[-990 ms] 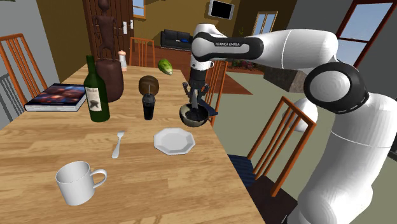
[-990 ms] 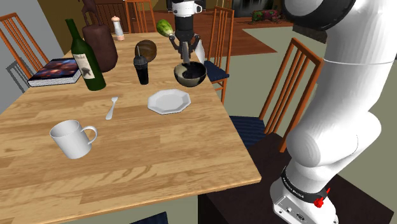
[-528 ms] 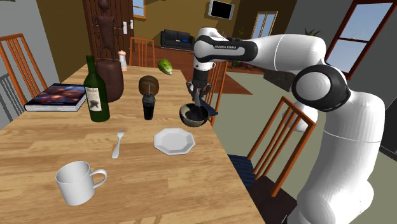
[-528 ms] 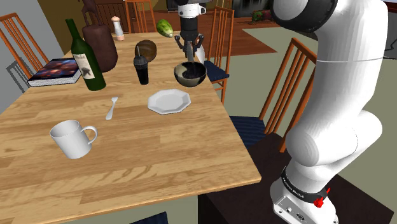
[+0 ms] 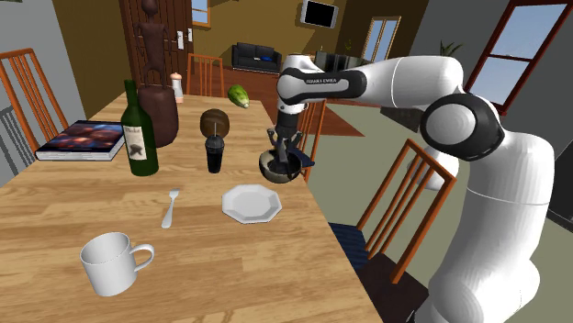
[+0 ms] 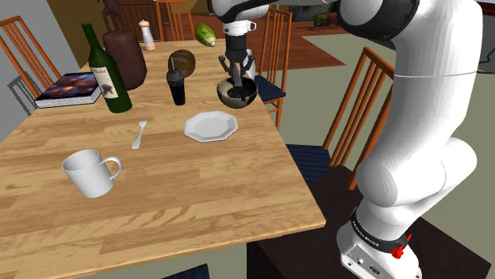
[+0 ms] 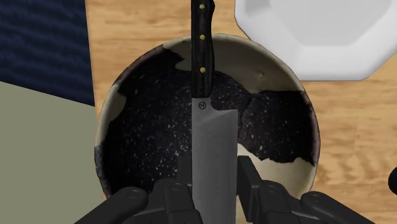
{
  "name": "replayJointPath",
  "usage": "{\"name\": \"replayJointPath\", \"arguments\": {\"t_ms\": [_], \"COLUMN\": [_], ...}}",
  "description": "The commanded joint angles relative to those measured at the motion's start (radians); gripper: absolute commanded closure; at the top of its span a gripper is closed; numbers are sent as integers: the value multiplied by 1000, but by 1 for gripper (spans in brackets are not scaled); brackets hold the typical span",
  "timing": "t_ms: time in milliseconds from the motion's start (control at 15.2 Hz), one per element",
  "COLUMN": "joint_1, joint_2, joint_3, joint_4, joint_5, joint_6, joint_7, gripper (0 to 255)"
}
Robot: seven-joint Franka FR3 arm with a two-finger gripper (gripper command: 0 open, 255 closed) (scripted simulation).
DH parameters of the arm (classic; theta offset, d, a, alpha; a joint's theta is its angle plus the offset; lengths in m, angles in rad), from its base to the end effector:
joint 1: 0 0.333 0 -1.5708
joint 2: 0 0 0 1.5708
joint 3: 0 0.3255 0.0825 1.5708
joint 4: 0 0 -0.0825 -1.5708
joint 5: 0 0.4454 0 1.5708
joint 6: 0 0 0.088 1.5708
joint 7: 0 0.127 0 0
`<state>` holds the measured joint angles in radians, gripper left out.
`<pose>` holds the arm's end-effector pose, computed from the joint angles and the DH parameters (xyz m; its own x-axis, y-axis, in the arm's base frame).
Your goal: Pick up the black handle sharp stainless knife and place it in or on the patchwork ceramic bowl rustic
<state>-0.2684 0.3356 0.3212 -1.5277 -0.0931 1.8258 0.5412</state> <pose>0.7173 0.0048 0.4438 0.8869 -0.4613 -0.0247 -0.4615 -0.8871 -0.0022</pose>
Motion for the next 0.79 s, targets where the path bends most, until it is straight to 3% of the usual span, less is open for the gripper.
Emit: {"name": "replayJointPath", "arguments": {"t_ms": [0, 594, 660, 726], "joint_1": [-2, -3, -3, -3], "joint_2": [3, 6, 6, 6], "joint_3": [-2, -2, -2, -2], "joint_4": [-24, -41, -41, -41], "joint_5": [-1, -3, -3, -3], "joint_6": [27, 47, 47, 47], "joint_7": [-2, -1, -1, -1], "gripper": [255, 255, 0, 0]}}
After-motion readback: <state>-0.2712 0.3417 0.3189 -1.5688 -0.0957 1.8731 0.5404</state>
